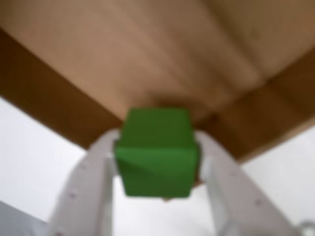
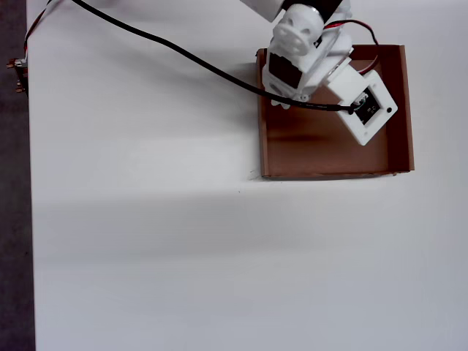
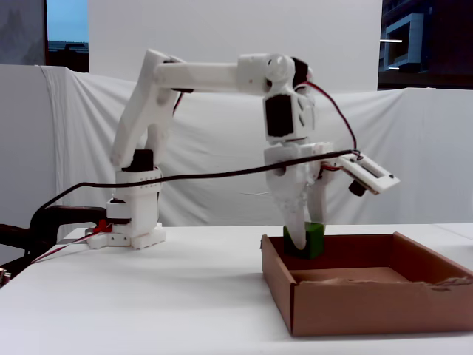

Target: Grasp a green cube and put it in a box.

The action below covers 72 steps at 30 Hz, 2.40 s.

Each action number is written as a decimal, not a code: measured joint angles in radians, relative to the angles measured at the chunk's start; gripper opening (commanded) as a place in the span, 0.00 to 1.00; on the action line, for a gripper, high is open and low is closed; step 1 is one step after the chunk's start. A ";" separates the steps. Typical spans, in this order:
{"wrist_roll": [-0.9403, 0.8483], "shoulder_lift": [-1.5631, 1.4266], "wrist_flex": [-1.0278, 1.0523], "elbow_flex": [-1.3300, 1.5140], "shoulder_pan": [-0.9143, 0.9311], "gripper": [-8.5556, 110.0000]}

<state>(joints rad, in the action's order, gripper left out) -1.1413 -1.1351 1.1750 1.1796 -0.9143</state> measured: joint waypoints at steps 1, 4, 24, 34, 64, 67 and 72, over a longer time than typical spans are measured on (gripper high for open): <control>0.000 0.000 0.000 0.000 0.000 0.19; 0.000 0.021 0.000 -0.006 -0.003 0.19; 0.041 -0.038 0.000 0.043 0.002 0.25; 0.104 -0.483 0.000 0.443 0.152 0.25; 0.187 -1.893 -0.069 1.786 1.055 0.25; 0.187 -1.993 -0.015 1.789 1.077 0.25; 0.209 -2.043 0.031 1.798 1.106 0.25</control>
<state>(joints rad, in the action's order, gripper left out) -0.9327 -3.1784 1.2057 2.9775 0.1917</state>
